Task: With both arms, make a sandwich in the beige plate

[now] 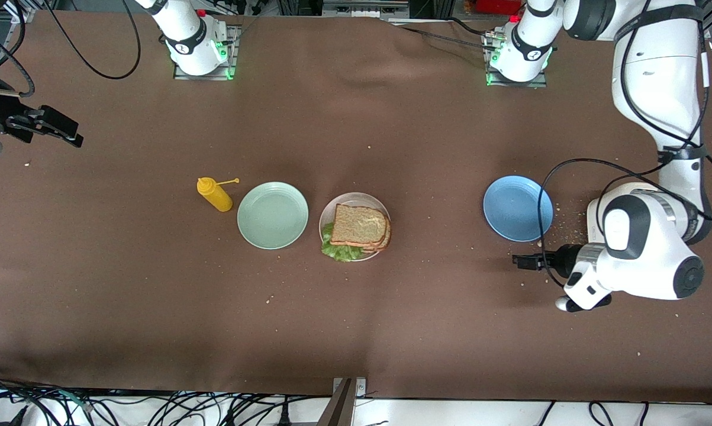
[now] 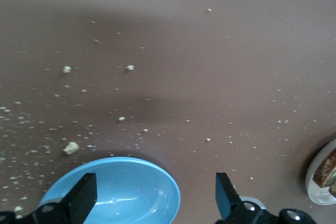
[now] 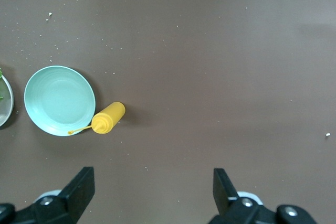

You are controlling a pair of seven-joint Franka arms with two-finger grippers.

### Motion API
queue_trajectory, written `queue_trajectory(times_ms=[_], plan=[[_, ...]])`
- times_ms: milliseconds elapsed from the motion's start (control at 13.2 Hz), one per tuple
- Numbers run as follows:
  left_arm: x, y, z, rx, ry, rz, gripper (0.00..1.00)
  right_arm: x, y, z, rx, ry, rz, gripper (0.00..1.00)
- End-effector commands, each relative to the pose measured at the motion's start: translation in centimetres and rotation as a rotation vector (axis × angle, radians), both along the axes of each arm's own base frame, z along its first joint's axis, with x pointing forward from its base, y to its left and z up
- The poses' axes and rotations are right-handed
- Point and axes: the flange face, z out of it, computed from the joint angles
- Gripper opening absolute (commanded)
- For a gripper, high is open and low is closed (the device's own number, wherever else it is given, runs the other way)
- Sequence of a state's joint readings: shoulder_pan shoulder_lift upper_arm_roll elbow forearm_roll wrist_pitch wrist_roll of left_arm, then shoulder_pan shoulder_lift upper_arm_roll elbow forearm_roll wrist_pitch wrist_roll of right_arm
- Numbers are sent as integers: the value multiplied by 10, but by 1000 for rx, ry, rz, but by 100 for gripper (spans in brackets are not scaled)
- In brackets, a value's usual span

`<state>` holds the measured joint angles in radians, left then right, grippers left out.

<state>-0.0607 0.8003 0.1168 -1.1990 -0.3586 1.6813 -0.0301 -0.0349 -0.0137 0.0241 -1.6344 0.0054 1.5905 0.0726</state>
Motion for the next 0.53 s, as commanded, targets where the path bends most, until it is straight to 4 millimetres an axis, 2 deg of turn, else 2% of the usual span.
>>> queue_trajectory(times_ms=[0, 304, 380, 456], plan=[[-8, 23, 39, 111, 1, -26, 99, 3, 0, 5, 14, -3, 8, 100], [-13, 54, 85, 326, -48, -99, 99, 3, -1, 5, 12, -3, 6, 100], [-22, 63, 103, 341, -58, -95, 99, 3, 0, 5, 12, -3, 8, 100], [-36, 67, 111, 338, -54, -92, 99, 3, 0, 5, 12, -3, 8, 100]])
